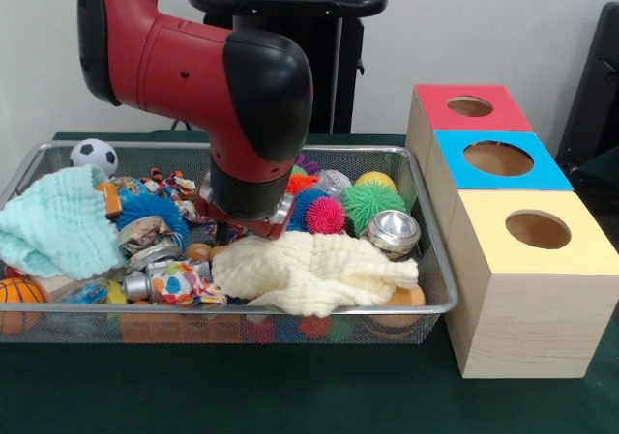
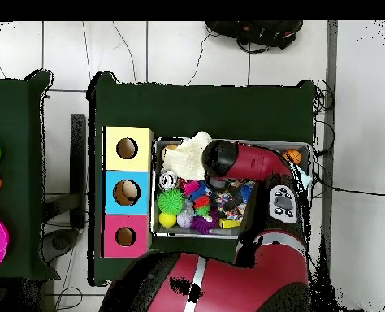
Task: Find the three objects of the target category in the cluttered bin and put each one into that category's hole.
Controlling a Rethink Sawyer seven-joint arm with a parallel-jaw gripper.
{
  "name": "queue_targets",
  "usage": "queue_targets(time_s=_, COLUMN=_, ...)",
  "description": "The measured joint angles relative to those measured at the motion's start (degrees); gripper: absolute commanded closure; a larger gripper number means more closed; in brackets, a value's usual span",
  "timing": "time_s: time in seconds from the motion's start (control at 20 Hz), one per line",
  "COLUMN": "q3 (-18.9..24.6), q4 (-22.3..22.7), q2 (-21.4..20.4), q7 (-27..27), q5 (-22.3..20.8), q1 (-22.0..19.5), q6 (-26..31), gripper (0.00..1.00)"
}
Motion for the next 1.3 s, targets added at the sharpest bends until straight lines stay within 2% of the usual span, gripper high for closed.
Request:
queue_targets(time_s=0.65, q3=0.2, q4=1.0, q2=-0.4, q7=0.0, q5=-0.7, q1=-0.3, q6=-1.9, gripper=0.0)
queue_targets(time_s=1.0, q3=0.2, q4=1.8, q2=-1.6, q7=0.0, q5=-4.9, q1=0.5, q6=-2.4, gripper=0.0)
queue_targets(time_s=1.3, q3=0.1, q4=3.4, q2=-3.6, q7=0.0, q5=-9.2, q1=2.5, q6=-6.5, gripper=0.0)
